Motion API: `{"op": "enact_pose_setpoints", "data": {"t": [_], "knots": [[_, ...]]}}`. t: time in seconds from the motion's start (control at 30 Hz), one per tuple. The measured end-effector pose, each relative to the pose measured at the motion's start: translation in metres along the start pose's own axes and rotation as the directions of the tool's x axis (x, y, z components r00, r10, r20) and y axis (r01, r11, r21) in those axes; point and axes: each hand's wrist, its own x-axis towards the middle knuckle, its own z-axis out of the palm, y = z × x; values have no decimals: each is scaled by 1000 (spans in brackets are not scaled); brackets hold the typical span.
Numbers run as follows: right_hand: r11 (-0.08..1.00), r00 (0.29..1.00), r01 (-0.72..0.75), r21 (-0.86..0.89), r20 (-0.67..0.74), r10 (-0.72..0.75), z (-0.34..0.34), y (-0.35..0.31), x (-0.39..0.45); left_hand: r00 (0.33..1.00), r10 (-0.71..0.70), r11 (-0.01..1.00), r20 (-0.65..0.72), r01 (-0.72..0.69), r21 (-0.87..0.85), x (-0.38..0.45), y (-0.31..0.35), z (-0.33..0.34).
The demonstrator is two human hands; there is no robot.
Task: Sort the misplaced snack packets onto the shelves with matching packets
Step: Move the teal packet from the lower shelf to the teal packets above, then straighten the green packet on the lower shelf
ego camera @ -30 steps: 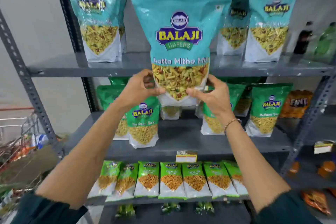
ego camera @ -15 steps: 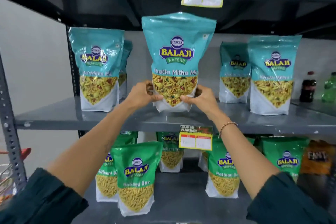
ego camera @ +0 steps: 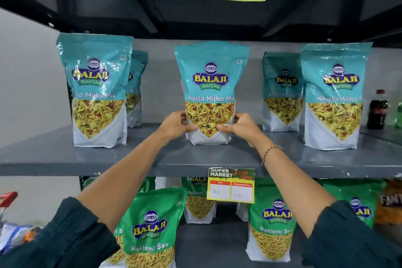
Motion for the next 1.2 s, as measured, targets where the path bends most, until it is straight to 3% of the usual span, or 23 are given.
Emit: {"op": "enact_pose_setpoints", "data": {"t": [0.57, 0.67, 0.73, 0.8, 0.87, 0.93, 1.1, 1.2], "knots": [[993, 991, -116, -6, 63, 116, 1, 1, 0, 999, -24, 999, 39, 26, -45, 0, -5, 8], [980, 974, -195, -47, 112, 199, 1, -3, -4, 999, -25, 1000, 34, 26, -12, -4, -3, 10], [967, 968, -238, -91, 62, 244, 3, -6, -12, 999, -12, 996, -52, 17, 88, -11, 2, 11], [973, 982, -155, -170, -134, 133, 9, -12, -27, 973, 36, 993, -229, -9, 116, -24, 10, 10], [969, 943, -22, -246, -326, -61, 17, -22, -50, 907, 79, 996, -415, -84, 6, -45, 21, 8], [964, 898, 119, -238, -389, -207, 29, -33, -76, 857, 127, 975, -500, -199, -94, -72, 29, 6], [958, 887, 287, -19, -372, -274, 69, -43, -143, 886, 165, 890, -434, -323, -323, -148, 17, 15], [928, 883, 370, 38, -325, -339, 101, -25, -183, 907, 167, 902, -386, -298, -311, -183, -16, 22]]}}
